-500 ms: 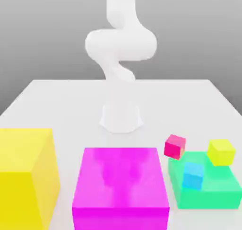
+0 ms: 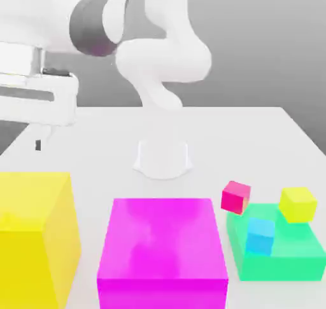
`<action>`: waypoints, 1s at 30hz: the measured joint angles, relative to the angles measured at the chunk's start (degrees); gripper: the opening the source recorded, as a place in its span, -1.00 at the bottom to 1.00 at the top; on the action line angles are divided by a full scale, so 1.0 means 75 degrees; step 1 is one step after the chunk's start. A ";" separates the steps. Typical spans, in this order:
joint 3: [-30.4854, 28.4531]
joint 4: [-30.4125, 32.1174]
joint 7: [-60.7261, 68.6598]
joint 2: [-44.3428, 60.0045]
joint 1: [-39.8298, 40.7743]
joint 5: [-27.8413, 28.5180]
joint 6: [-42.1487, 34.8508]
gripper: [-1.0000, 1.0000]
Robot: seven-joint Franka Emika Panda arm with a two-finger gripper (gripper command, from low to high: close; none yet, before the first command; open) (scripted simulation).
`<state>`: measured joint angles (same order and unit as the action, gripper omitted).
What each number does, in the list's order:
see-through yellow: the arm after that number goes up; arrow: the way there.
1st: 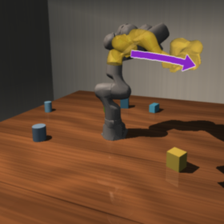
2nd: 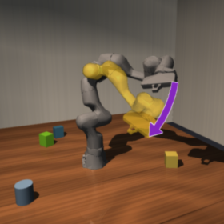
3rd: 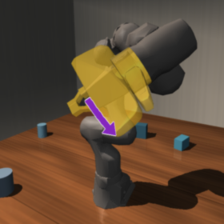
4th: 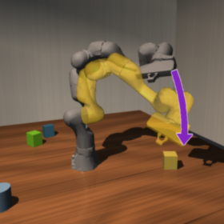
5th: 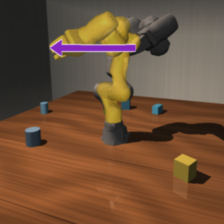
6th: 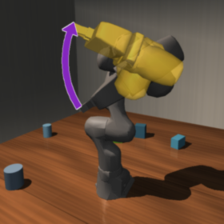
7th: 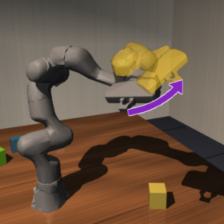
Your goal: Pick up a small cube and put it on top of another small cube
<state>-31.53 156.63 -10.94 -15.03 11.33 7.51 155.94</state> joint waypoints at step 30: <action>0.2171 0.0748 0.5495 0.3629 0.2042 -0.4706 0.2343 -1.00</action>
<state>-15.25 162.23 30.27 12.18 26.65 -27.79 173.52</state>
